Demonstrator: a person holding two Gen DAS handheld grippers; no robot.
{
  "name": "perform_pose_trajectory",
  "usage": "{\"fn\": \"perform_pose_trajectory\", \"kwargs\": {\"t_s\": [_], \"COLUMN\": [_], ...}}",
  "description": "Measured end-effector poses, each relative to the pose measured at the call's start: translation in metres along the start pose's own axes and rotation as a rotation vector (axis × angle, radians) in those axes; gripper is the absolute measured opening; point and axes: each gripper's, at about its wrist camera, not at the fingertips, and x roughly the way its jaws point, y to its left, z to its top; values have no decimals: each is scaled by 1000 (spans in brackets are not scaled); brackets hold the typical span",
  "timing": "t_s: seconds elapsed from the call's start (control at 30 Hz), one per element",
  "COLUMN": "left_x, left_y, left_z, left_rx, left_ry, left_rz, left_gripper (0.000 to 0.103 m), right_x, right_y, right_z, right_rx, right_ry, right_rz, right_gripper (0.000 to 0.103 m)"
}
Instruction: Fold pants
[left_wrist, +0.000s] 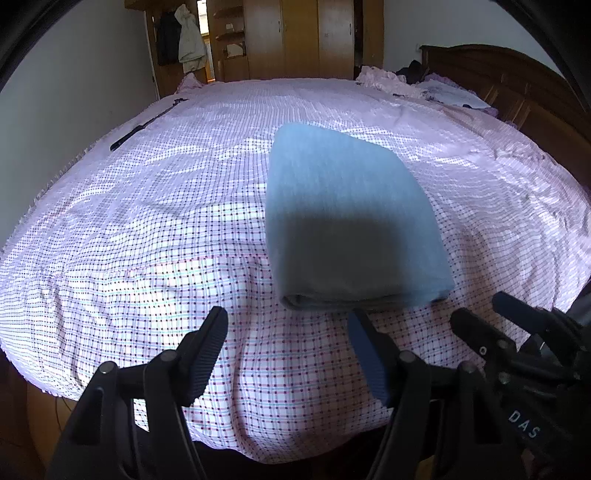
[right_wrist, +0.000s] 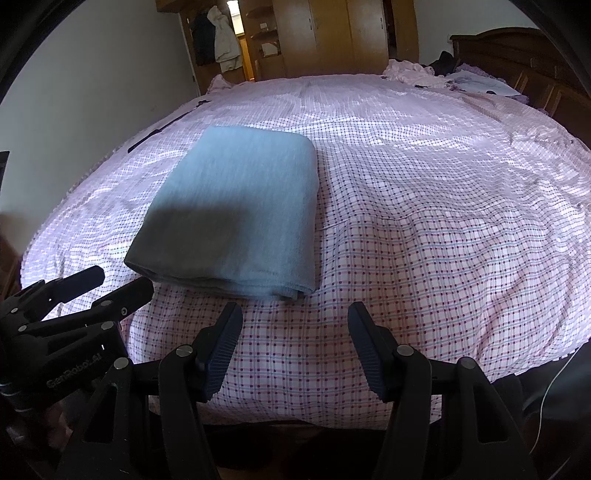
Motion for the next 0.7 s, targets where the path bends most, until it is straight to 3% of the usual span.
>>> {"fn": "perform_pose_trajectory", "kwargs": {"t_s": [0.7], "left_x": [-9], "left_y": [-2], "left_z": [1], "left_rx": [-2], "left_ry": [-12], "left_rz": [4], "left_gripper": [71], "right_x": [-8], "right_y": [0], "right_z": [0], "right_rx": [8], "right_ry": [-23], "right_rz": [-11], "right_gripper": [53]}}
